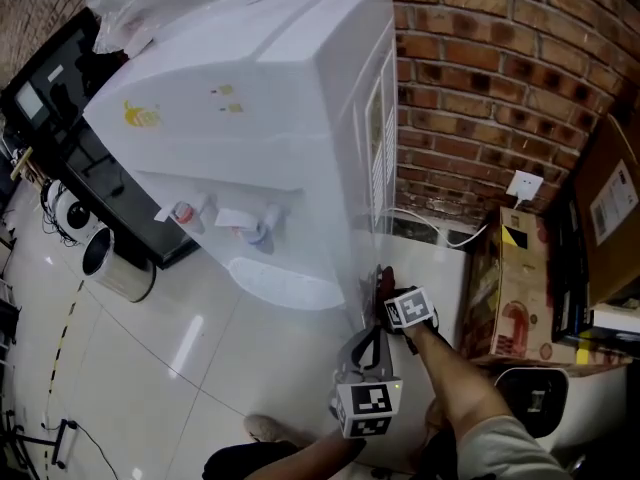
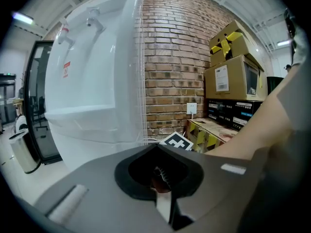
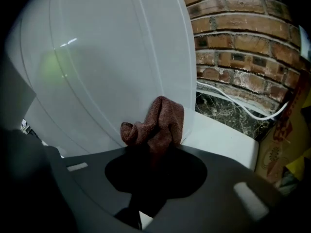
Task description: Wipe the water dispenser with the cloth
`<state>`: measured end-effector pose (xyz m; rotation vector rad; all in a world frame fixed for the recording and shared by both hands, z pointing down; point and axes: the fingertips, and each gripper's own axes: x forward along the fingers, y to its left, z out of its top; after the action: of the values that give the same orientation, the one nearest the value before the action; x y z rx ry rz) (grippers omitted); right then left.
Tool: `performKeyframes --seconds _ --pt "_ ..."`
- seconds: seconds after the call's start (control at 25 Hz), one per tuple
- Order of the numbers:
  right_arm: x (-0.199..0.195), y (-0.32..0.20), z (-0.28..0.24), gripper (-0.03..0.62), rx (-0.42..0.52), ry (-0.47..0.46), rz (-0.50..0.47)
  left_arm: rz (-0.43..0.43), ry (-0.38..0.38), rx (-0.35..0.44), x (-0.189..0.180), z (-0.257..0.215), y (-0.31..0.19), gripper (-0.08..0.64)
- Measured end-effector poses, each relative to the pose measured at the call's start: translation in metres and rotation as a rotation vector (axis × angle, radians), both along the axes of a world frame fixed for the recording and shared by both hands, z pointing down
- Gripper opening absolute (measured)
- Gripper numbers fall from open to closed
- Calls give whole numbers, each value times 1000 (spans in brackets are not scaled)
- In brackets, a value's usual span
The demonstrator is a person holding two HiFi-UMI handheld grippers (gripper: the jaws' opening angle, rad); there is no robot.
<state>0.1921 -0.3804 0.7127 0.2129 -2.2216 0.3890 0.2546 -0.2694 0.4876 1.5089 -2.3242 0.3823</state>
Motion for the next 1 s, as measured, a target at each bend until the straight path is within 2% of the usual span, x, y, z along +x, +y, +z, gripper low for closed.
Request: performKeyframes --seconds 0.12,0.28,0.4,0.56,0.68,0.76,0.88,1.0 --pt "2 -15 -26 101 34 -48 30 22 -18 15 4 -7 -6 0" --pt "7 -44 -90 101 119 -155 67 54 -81 47 6 -37 -18 0" --pt "16 -59 -156 101 174 -274 62 63 -143 118 0 -79 -29 0" --pt "43 -74 -247 100 201 -465 127 63 -241 206 -8 -149 -33 0" --pt "53 -88 -336 98 266 -604 146 65 -281 272 -9 -193 -33 0" --pt "54 -92 -410 98 318 -718 139 98 -290 278 -2 -209 -35 0" --pt "51 -82 -527 98 399 -886 86 143 -323 266 2 -228 -36 0" --pt "45 -63 -622 97 461 -993 19 118 -321 304 -8 -253 -29 0"
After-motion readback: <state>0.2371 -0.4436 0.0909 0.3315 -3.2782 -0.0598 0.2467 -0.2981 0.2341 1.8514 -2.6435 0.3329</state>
